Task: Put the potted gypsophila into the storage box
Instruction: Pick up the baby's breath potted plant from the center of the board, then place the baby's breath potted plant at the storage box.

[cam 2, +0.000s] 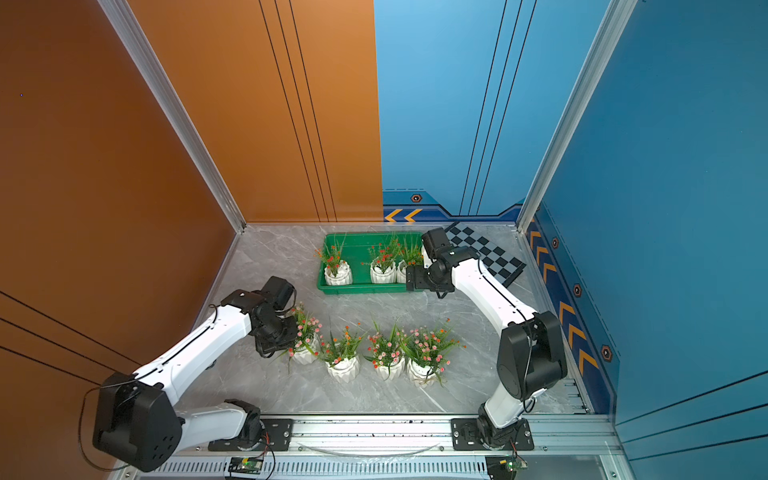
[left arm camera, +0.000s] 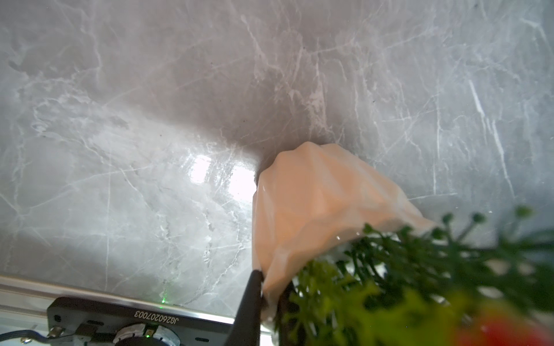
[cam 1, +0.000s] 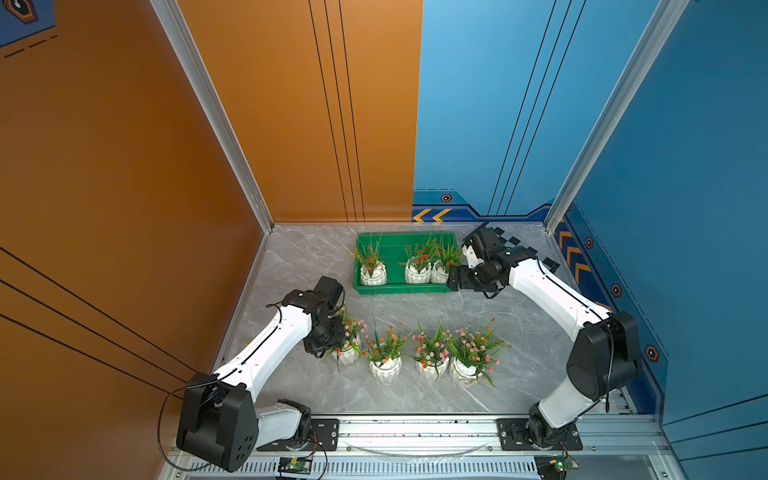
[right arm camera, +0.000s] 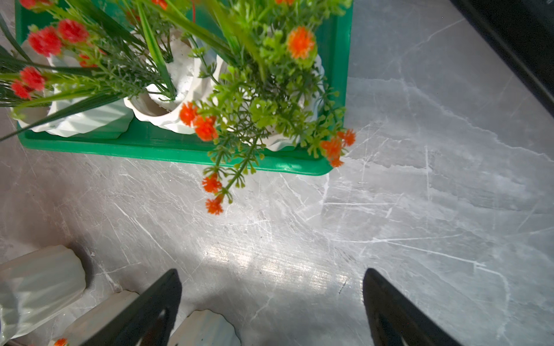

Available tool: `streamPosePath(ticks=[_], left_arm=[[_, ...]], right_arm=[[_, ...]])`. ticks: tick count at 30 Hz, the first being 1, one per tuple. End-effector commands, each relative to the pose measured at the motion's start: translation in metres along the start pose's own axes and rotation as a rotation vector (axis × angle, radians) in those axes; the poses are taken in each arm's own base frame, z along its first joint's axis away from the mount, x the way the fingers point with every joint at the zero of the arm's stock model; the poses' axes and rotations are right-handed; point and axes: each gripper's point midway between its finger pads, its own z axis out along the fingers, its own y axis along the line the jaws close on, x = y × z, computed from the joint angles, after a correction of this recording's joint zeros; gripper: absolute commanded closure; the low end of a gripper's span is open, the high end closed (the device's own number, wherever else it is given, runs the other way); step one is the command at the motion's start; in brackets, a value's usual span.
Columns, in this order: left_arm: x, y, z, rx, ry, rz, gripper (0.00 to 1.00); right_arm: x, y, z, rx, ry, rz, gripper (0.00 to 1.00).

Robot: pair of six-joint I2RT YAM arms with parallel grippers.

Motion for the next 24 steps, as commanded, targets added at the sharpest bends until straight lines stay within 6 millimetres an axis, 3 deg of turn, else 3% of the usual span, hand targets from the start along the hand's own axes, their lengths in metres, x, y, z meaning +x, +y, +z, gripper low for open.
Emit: streamPosePath(ticks=[1,17,24], left_arm=[[-0.016,0.001,-0.015,-0.013,-0.045,0.022,1.00],[-0.071,0.003,-0.046,-0.009,-0.133,0.022,1.00],[-0.110,0.005,-0.071,0.008,-0.206,0.010,1.00]], right_arm=[[-0.010,0.002,-0.003,-0.019,-0.020,0.009,0.05],[-0.020,0.004,-0.004,-0.028,-0.022,0.007,0.04],[-0.027,0.007,-0.002,-0.035,-0.020,0.005,0.04]])
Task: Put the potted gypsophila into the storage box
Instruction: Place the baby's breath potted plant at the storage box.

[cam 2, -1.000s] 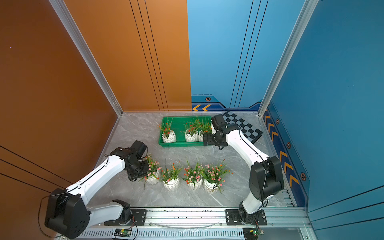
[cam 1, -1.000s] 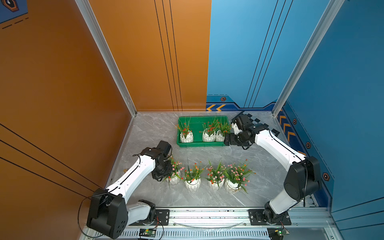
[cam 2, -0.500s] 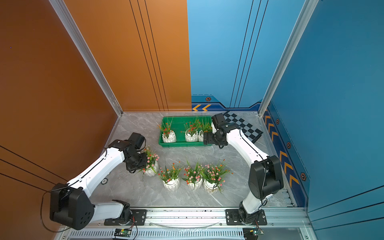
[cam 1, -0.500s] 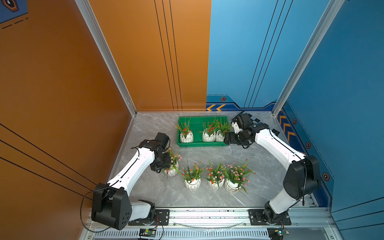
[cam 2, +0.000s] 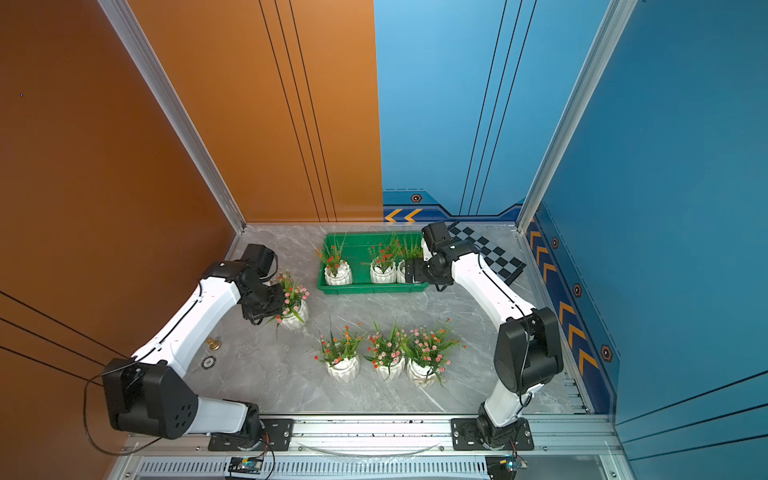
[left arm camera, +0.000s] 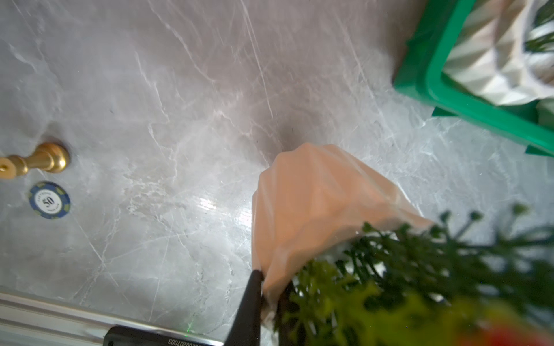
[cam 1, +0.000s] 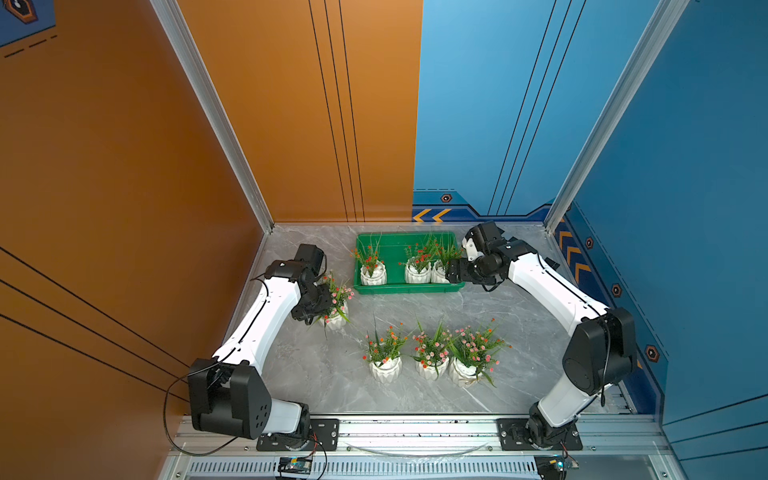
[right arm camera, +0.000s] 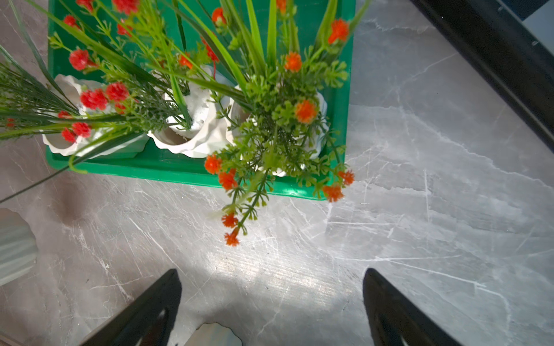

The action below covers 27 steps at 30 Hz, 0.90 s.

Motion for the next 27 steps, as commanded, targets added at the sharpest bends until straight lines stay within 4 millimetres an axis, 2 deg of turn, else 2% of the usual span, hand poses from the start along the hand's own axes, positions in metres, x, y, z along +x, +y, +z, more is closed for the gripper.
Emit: streamPosePath(ticks=[1,5,11,17,27], left_arm=[[-0.026,-0.001,-0.016,0.004,-0.062,0.023,1.00],[-0.048,-0.005,-0.020,0.010,-0.086,0.016,1.00],[-0.087,-0.022,-0.028,0.034,-0.132,0.026,1.00],[-0.135,-0.046,-0.034,0.070,-0.193,0.042,1.00],[-0.195,-0.094,-0.029,0.140,-0.263,0.061,1.00]], right_arm=[[-0.005,0.003,0.002,-0.016,0.017,-0.004,0.04],[-0.008,0.005,0.003,-0.016,0.025,-0.008,0.04],[-0.014,0.005,0.003,-0.012,0.025,-0.017,0.04],[-0.020,0.004,0.000,-0.011,0.020,-0.017,0.04],[-0.028,-0.009,-0.002,0.006,0.020,0.009,0.04]])
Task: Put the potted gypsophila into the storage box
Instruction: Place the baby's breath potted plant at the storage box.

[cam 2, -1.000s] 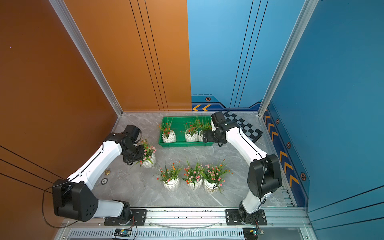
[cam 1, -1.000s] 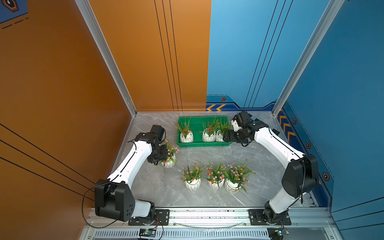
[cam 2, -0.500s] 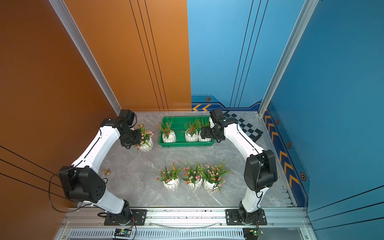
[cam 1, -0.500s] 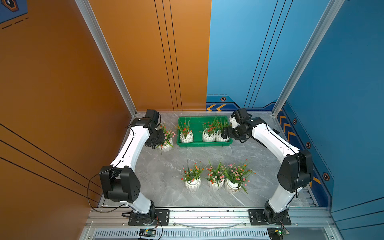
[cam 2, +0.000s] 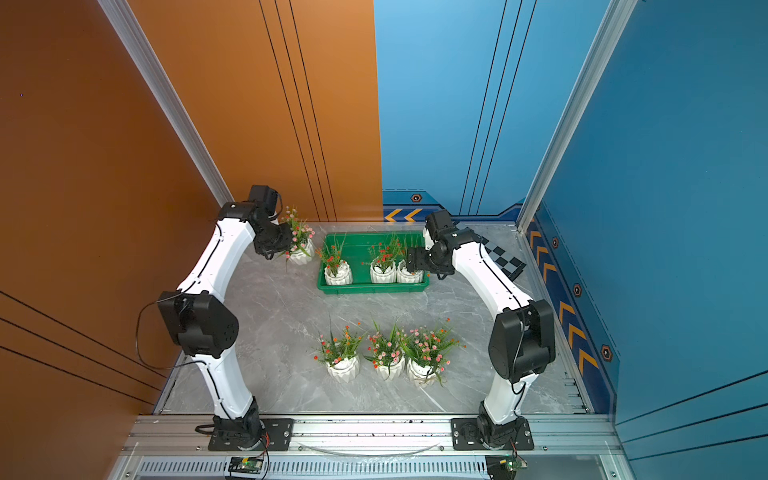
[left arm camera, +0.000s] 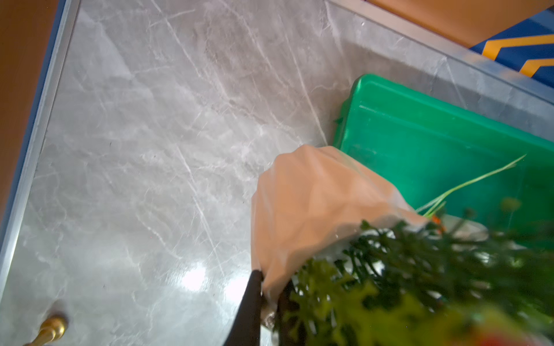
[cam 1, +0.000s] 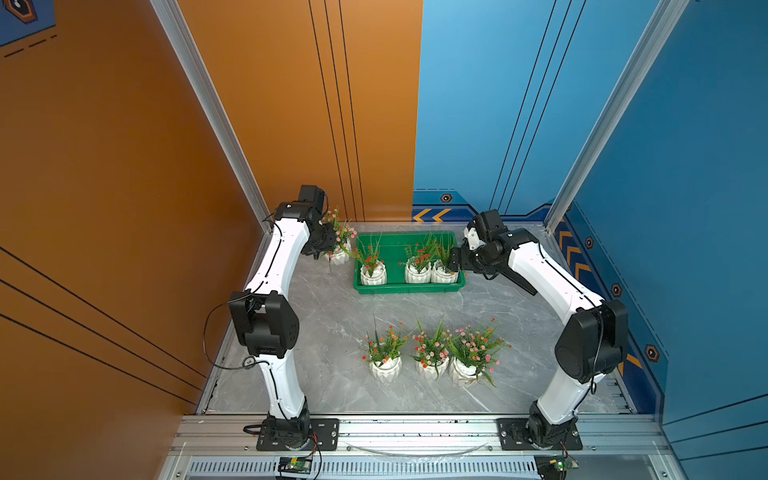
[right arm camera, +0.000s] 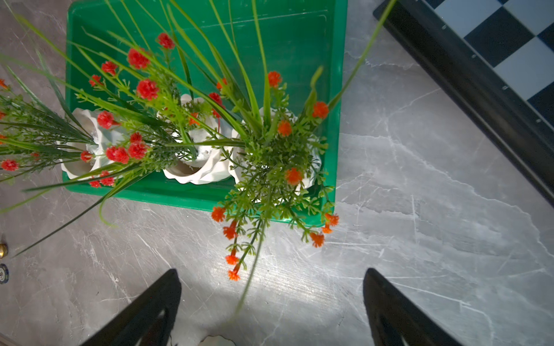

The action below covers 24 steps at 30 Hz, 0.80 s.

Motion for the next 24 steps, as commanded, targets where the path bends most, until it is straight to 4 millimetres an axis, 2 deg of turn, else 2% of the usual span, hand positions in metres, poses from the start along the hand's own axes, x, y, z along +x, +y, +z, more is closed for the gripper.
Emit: streamPosePath(ticks=[1,6,11,17,24], left_arm=[[-0.027,-0.024,-0.010,0.070,-0.071,0.018,1.00],[-0.052,-0.054,0.002,0.140,-0.108,0.042,1.00],[-0.058,-0.078,0.020,0.195,-0.102,0.061,1.00],[-0.053,-0.101,0.043,0.224,-0.078,0.094,1.00],[-0.038,-0.112,0.066,0.213,-0.034,0.130,1.00]], right_arm=[[0.000,-0.004,0.003,0.009,0.030,-0.003,0.04],[-0.003,-0.005,0.006,0.015,0.036,-0.001,0.04],[-0.006,-0.007,0.008,0.020,0.037,0.006,0.04],[-0.006,-0.010,0.010,0.023,0.044,0.011,0.04],[-0.003,-0.012,0.013,0.027,0.056,0.010,0.04]])
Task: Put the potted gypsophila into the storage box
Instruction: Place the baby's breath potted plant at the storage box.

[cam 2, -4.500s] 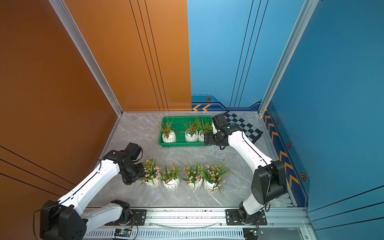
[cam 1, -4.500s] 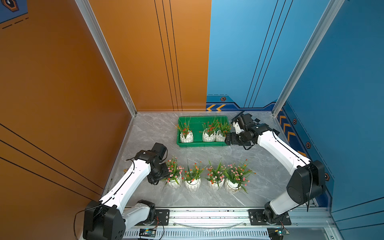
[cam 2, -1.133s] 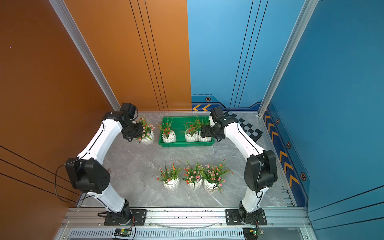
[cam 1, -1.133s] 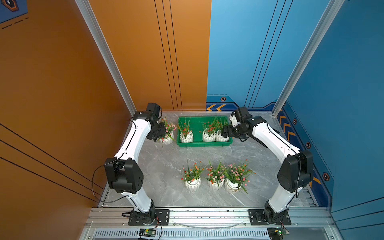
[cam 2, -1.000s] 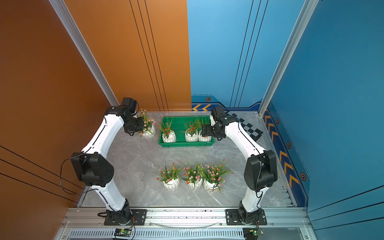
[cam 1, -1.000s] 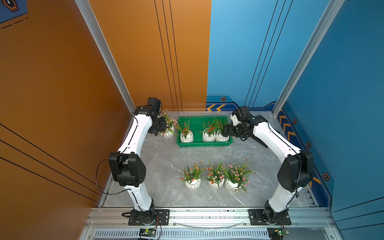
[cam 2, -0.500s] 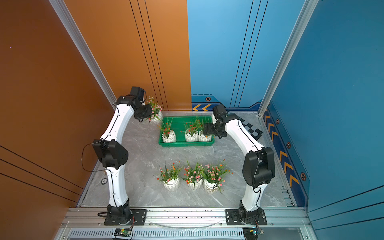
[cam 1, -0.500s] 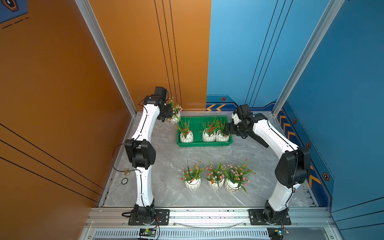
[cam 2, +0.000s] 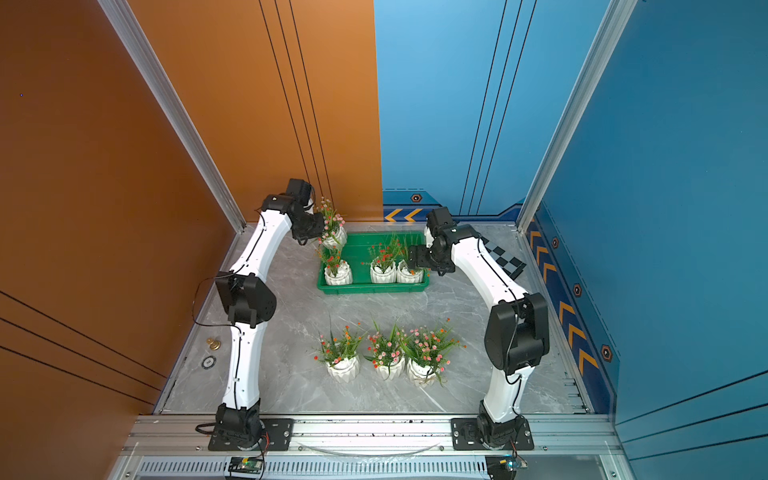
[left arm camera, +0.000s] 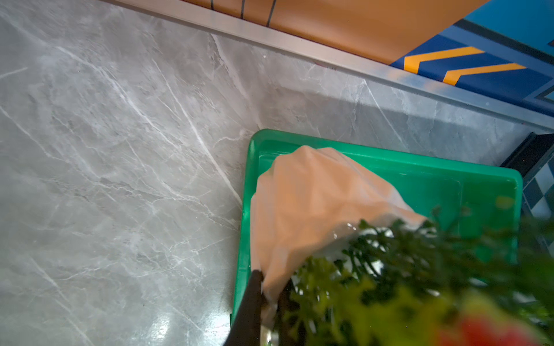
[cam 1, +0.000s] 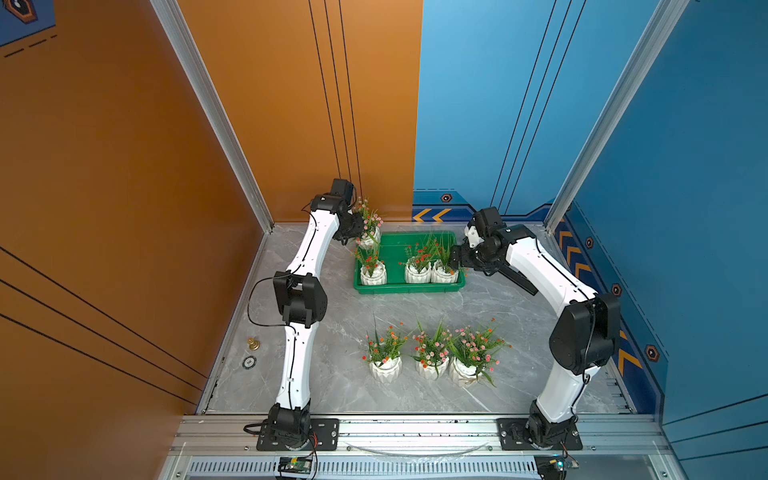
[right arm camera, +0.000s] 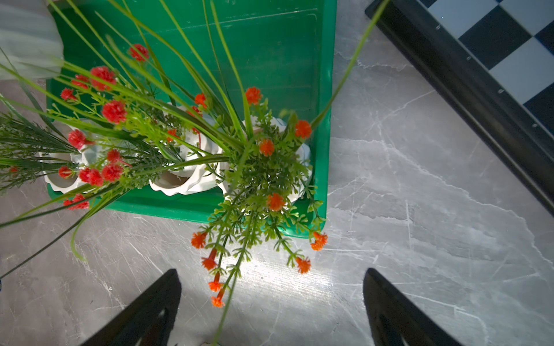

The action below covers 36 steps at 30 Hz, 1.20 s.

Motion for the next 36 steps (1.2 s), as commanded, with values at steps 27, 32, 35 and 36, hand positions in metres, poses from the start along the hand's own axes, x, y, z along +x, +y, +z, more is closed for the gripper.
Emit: streamPosePath(ticks=[27,32,35,36], left_arm=[[0.017,-0.010,0.023,-0.024,0.036,0.040,1.00],[0.020,-0.004,0.035,-0.049,0.049,0.041,1.00],[0.022,-0.001,0.042,-0.058,0.059,0.039,1.00],[0.023,-0.001,0.043,-0.060,0.060,0.040,1.00]], right_arm=[[0.011,-0.008,0.020,0.017,0.076,-0.010,0.04],[0.012,-0.009,0.023,0.019,0.082,-0.009,0.04],[0.012,-0.010,0.024,0.018,0.084,-0.009,0.04],[0.011,-0.010,0.025,0.017,0.084,-0.008,0.04]])
